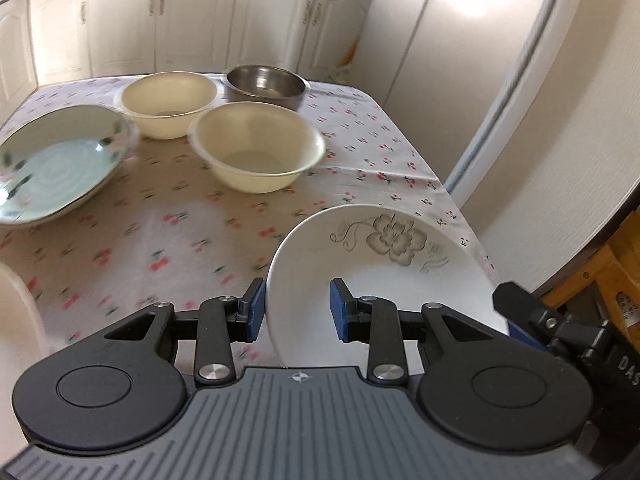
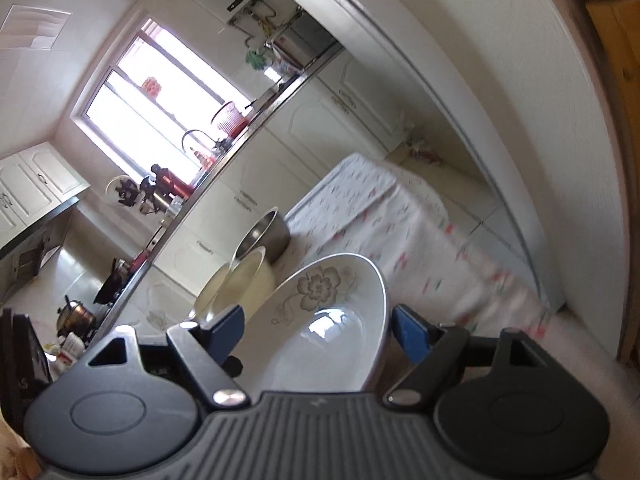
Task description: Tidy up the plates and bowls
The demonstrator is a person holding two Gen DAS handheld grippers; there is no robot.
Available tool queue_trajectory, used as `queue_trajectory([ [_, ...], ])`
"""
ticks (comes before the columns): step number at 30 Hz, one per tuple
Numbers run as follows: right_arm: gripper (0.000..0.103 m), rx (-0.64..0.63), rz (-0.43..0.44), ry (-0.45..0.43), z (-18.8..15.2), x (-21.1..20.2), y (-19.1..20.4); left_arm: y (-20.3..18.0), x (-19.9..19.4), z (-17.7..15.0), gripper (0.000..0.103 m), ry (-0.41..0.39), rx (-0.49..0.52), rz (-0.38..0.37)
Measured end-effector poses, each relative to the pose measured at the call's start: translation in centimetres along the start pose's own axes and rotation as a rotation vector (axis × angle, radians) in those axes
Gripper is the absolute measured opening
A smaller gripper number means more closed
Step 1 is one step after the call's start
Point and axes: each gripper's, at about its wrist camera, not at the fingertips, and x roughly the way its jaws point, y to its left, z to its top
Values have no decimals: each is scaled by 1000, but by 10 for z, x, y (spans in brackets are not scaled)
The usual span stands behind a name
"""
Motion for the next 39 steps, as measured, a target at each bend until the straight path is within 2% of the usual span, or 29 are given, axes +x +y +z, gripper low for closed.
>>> queue_trajectory([
  [10,81,-25,64,63,-27,1,42,56,-57,-28,35,-74,-122,-4],
  [21,81,-124,167,143,-59,19,113,122,-120,-53,35,-172,-255,49],
  [30,81,-225,241,247,-98,56,170,191,-143,-75,35,-220,-374,151],
  [36,79,-261,244,308,-119,74,187,216,-152,-88,35,-221,-417,191],
  [39,79,-286,238,327,-127,76,191,215,-154,-89,35,-214,-438,196],
])
